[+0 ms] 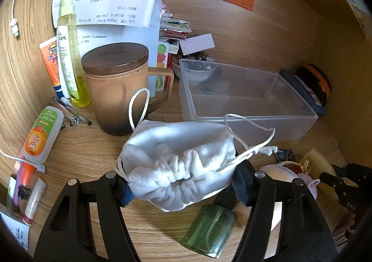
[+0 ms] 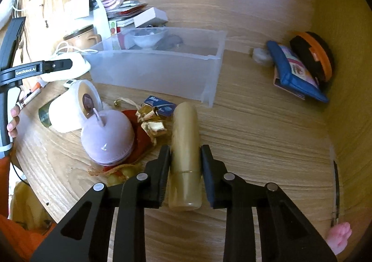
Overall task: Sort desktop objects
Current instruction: 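Grasp the cream sunscreen bottle with the right gripper while the left holds the white pouch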
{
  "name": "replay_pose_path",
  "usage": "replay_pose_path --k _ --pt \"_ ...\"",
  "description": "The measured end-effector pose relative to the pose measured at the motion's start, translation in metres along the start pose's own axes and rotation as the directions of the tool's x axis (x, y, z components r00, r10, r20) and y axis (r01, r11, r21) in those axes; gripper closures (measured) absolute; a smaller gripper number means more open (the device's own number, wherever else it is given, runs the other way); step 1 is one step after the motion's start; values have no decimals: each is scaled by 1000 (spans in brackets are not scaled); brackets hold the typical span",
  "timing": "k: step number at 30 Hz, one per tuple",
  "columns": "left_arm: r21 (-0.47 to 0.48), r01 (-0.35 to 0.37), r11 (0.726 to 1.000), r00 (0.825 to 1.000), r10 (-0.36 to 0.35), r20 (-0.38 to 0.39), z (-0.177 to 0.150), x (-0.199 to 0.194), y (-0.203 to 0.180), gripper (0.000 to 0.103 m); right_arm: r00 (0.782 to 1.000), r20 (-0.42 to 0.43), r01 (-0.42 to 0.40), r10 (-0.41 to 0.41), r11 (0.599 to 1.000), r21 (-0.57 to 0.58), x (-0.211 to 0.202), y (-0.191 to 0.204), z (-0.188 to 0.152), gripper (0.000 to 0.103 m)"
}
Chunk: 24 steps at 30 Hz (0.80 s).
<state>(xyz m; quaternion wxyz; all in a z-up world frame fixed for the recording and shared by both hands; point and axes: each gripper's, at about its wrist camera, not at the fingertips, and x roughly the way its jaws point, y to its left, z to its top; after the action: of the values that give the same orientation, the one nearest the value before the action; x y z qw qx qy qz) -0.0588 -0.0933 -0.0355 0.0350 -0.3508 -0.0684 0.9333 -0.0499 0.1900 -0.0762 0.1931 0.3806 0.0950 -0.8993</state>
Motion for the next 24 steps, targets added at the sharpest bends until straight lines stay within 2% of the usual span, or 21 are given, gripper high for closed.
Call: replay_pose_path --k 7,11,20,24 --pt "-16 12 1000 1000 -12 21 1 -10 0 37 997 -79 -27 24 999 -38 28 5 0 79" --pt "-11 5 1000 999 -4 40 6 -16 0 37 999 -40 -37 37 999 13 22 -4 2 79" --pt "12 11 1000 996 -12 84 21 -29 -8 37 998 65 7 -8 1000 19 -11 -17 25 79" --pt "18 24 1000 995 -25 92 28 -31 -13 37 996 90 -6 5 1000 12 -18 -19 36 79"
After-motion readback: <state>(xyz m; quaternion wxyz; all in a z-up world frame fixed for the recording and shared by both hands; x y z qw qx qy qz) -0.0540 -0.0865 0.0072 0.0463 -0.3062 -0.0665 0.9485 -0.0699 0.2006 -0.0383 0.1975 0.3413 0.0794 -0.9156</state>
